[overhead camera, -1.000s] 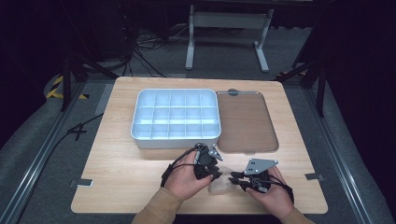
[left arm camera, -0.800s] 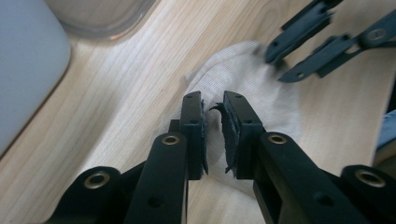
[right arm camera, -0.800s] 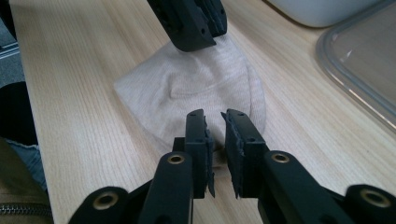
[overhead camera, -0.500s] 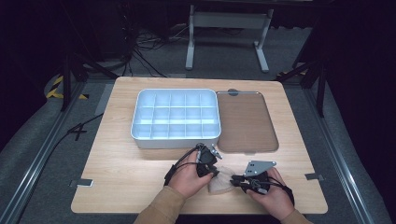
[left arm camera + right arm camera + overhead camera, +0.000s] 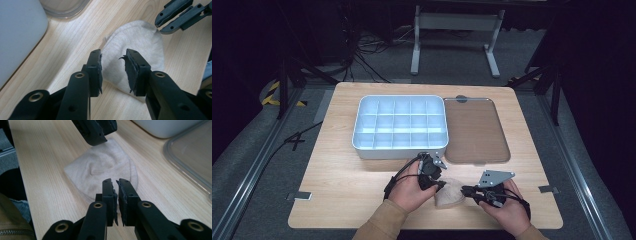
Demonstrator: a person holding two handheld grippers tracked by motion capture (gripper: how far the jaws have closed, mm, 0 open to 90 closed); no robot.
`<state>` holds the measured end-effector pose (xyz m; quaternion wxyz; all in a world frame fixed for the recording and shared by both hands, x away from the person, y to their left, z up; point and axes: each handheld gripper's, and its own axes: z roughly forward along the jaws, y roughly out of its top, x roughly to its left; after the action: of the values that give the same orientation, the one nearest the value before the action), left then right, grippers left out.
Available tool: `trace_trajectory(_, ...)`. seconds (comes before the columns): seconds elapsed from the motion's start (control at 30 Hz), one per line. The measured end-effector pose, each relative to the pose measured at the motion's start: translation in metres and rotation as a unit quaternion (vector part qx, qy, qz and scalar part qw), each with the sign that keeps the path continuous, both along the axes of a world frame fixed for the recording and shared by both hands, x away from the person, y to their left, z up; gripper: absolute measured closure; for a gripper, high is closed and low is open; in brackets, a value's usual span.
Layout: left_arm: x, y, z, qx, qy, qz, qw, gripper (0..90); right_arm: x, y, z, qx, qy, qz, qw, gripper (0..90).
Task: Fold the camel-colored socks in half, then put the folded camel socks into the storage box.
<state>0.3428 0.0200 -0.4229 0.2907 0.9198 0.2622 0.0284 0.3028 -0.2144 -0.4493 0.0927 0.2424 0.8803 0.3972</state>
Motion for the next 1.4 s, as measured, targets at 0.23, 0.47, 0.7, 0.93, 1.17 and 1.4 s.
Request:
trace_trajectory(0.23, -0.004, 0.004, 0.007, 0.003, -0.008, 0.024, 0.9997, 62.6, -0.002, 0.003, 0.002, 0.017, -0.007, -0.006, 0.9998, 83.7)
trace_trajectory(0.47, -0.003, 0.013, 0.012, -0.007, -0.005, 0.045, 0.999, 61.7, -0.002, 0.009, -0.002, 0.018, -0.006, 0.002, 0.9998, 82.6)
trace_trajectory(0.7, -0.005, 0.022, 0.016, -0.013, -0.008, 0.054, 0.9985, 60.9, -0.002, 0.015, -0.004, 0.026, -0.003, 0.011, 0.9996, 82.6)
trace_trajectory(0.93, -0.005, 0.031, 0.016, -0.012, 0.004, 0.059, 0.9982, 60.9, 0.001, 0.023, -0.007, 0.027, 0.004, 0.023, 0.9994, 83.8)
trace_trajectory(1.17, -0.007, 0.033, 0.011, 0.004, 0.02, 0.055, 0.9983, 60.5, 0.006, 0.026, -0.013, 0.031, 0.018, 0.025, 0.999, 84.7)
trace_trajectory(1.4, -0.007, 0.033, 0.004, 0.014, 0.033, 0.054, 0.9979, 60.6, 0.013, 0.028, -0.021, 0.012, 0.041, 0.029, 0.9987, 83.5)
